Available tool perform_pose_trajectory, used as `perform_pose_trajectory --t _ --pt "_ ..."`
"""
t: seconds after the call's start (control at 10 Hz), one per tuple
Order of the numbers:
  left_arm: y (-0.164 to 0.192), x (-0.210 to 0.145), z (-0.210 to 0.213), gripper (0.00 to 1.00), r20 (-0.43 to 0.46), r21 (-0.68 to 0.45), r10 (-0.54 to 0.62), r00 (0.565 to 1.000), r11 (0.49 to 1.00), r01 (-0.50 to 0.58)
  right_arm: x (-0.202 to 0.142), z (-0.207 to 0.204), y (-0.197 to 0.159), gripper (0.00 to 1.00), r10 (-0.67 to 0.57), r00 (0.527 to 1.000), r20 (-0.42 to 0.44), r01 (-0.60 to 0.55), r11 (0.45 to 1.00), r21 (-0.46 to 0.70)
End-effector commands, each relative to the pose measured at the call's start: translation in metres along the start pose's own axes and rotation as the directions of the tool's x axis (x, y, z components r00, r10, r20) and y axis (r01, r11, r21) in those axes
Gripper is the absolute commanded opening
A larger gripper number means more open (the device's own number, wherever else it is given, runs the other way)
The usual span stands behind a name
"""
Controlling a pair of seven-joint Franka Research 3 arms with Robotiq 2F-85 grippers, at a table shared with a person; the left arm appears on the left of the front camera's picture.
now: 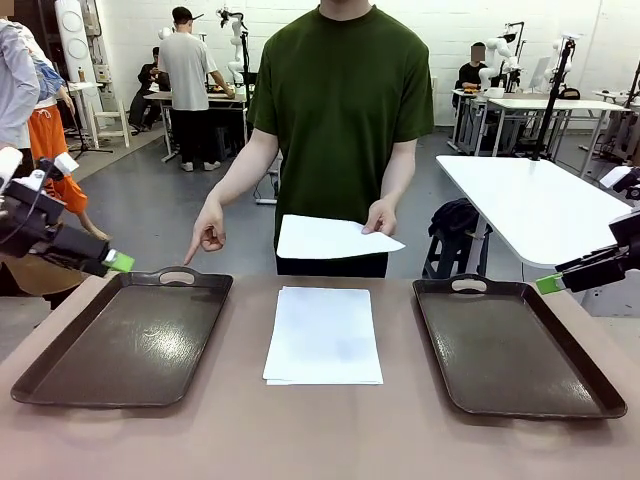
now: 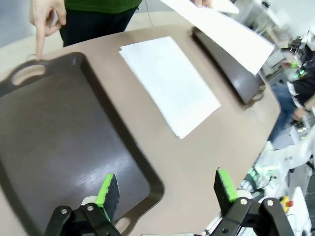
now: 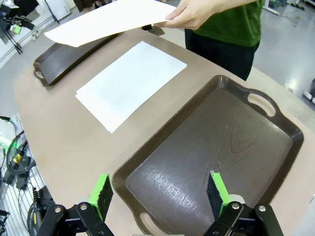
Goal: Sort the A4 documents.
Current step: Receive the A4 Paper.
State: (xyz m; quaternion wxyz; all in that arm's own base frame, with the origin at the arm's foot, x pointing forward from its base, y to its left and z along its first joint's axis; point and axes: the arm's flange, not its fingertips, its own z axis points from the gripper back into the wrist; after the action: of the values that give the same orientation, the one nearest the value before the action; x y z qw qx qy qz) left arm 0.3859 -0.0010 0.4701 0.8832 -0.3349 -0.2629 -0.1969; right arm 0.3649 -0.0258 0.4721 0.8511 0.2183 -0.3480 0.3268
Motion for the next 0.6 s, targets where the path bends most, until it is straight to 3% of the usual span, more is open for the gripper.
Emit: perform_pose_trajectory --t 0.0,0.5 --pt "0.003 0.033 -0.025 1.00 -0.006 -0.082 0.158 0.987 0.984 -0.158 0.000 -0.003 -0.003 1.00 0.008 1.000 0.015 -0.008 1.000 0.017" --pt "-0.009 0.091 -0.103 1.00 -0.076 -0.245 0.375 0.924 0.891 -0.382 0.000 -0.003 -0.003 1.00 0.008 1.000 0.015 -0.008 1.000 0.017"
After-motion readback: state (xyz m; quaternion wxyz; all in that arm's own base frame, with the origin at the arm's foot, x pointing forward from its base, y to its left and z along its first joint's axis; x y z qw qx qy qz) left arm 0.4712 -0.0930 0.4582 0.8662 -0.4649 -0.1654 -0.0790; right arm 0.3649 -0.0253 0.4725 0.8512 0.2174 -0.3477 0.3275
